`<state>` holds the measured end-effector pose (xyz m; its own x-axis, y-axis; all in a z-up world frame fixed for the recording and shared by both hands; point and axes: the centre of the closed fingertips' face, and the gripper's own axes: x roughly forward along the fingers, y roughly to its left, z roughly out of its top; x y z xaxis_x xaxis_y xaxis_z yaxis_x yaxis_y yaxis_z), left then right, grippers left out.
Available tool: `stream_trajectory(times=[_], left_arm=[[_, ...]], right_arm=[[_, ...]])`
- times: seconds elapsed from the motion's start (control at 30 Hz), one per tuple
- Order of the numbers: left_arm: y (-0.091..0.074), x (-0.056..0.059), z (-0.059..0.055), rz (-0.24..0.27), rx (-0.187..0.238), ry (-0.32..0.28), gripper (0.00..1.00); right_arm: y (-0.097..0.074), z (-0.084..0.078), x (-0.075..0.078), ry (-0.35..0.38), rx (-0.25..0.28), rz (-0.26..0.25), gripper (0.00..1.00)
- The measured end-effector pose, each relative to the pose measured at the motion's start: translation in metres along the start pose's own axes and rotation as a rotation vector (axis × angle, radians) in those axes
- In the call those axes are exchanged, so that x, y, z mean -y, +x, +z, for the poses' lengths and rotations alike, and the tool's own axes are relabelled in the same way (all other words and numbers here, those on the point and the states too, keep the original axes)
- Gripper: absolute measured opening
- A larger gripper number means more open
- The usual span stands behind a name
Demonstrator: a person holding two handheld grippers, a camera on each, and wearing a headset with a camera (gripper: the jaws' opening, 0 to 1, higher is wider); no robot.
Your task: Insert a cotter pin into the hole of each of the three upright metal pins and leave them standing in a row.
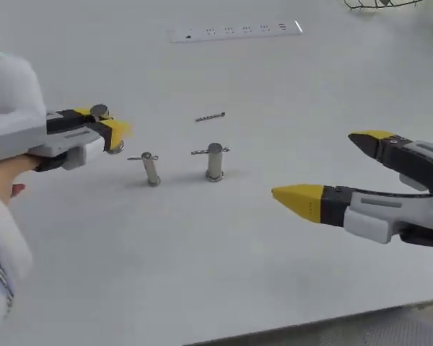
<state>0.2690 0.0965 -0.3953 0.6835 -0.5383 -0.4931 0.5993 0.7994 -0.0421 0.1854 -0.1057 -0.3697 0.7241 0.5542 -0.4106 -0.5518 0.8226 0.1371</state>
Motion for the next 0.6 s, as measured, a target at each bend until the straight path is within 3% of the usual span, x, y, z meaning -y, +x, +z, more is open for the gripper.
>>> stream_trajectory(times=[0.17,0.3,0.47,0.53,0.6], left_arm=[[-0.011,0.026,-0.008,-0.006,0.005,-0.006,0.1],[-0.013,0.04,-0.014,-0.009,-0.003,-0.003,0.1],[-0.013,0.053,-0.024,-0.001,0.006,-0.038,0.1],[-0.013,0.062,-0.028,0.001,-0.005,-0.037,0.1],[-0.011,0.064,-0.035,0.008,-0.015,-0.034,0.1]], right_arm=[[-0.001,0.004,0.001,-0.027,0.017,0.023,0.85],[-0.001,0.001,0.0,-0.044,0.013,0.042,0.85],[-0.004,-0.004,-0.004,-0.059,0.011,0.068,0.85],[-0.005,-0.007,-0.004,-0.063,0.007,0.074,0.85],[-0.005,-0.01,-0.004,-0.066,0.004,0.082,0.85]])
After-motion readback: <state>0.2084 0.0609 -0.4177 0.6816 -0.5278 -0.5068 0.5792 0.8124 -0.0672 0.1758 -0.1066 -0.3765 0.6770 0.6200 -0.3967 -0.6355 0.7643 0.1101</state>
